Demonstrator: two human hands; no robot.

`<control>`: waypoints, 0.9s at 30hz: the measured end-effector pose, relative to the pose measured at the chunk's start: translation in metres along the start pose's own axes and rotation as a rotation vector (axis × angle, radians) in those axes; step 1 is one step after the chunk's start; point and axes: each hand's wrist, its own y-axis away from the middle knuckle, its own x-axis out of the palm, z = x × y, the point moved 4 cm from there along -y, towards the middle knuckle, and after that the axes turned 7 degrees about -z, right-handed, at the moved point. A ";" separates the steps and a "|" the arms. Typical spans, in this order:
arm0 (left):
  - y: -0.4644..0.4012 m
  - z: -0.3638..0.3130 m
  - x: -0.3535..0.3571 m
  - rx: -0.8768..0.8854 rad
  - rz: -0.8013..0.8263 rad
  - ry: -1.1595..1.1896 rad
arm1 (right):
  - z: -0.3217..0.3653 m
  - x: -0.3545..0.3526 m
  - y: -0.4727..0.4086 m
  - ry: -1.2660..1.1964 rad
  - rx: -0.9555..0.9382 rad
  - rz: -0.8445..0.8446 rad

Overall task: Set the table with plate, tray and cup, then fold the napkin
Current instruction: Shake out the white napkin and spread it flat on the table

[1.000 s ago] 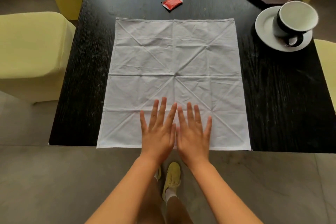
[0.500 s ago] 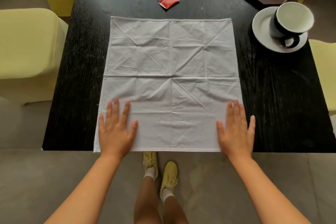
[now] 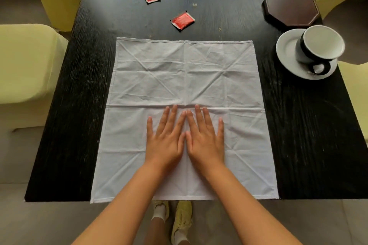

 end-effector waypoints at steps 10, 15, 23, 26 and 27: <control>-0.042 0.083 -0.013 -0.180 -0.071 -0.027 | -0.051 -0.008 -0.042 0.002 0.140 -0.105; -0.047 0.105 -0.021 -0.355 -0.134 -0.042 | -0.081 -0.018 -0.049 0.032 0.456 -0.217; -0.081 0.041 -0.017 0.076 -0.183 0.037 | -0.029 -0.019 -0.079 -0.073 -0.011 -0.154; -0.109 0.029 -0.012 0.188 -0.112 -0.038 | -0.024 -0.010 -0.106 -0.013 -0.049 -0.068; -0.122 0.028 -0.012 0.186 -0.095 -0.049 | -0.025 -0.009 -0.118 0.001 -0.031 -0.063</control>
